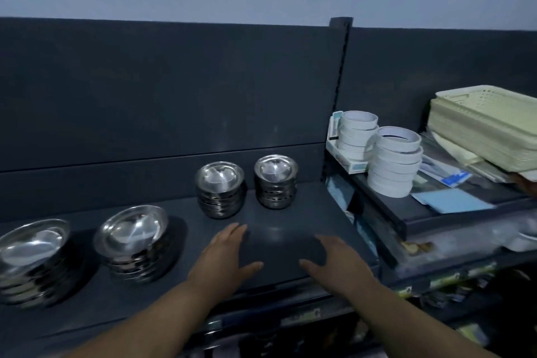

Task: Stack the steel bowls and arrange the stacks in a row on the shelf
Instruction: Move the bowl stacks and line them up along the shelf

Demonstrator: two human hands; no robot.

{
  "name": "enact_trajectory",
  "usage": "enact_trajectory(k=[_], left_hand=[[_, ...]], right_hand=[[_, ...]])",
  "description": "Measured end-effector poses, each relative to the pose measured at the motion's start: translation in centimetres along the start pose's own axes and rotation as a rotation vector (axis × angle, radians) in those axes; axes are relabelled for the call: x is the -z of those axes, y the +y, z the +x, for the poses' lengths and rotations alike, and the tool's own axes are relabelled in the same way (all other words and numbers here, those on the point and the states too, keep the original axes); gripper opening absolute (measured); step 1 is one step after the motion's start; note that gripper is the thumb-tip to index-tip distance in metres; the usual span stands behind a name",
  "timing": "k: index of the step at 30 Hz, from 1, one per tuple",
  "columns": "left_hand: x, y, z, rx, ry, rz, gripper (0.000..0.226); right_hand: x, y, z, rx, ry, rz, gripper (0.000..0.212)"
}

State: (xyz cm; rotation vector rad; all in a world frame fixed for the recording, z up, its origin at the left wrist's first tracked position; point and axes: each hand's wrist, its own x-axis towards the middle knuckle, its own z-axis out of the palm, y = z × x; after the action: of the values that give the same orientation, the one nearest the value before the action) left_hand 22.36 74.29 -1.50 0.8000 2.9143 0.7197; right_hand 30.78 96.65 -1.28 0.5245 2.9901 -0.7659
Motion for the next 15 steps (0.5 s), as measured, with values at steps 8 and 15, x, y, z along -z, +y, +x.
enact_trajectory(k=[8, 15], left_hand=[[-4.0, 4.4, 3.5, 0.154, -0.012, 0.016, 0.085], [-4.2, 3.9, 6.9, 0.233, -0.007, 0.022, 0.083]], right_hand=[[3.3, 7.0, 3.5, 0.087, -0.079, 0.048, 0.079], [2.8, 6.4, 8.2, 0.077, -0.105, 0.131, 0.083]])
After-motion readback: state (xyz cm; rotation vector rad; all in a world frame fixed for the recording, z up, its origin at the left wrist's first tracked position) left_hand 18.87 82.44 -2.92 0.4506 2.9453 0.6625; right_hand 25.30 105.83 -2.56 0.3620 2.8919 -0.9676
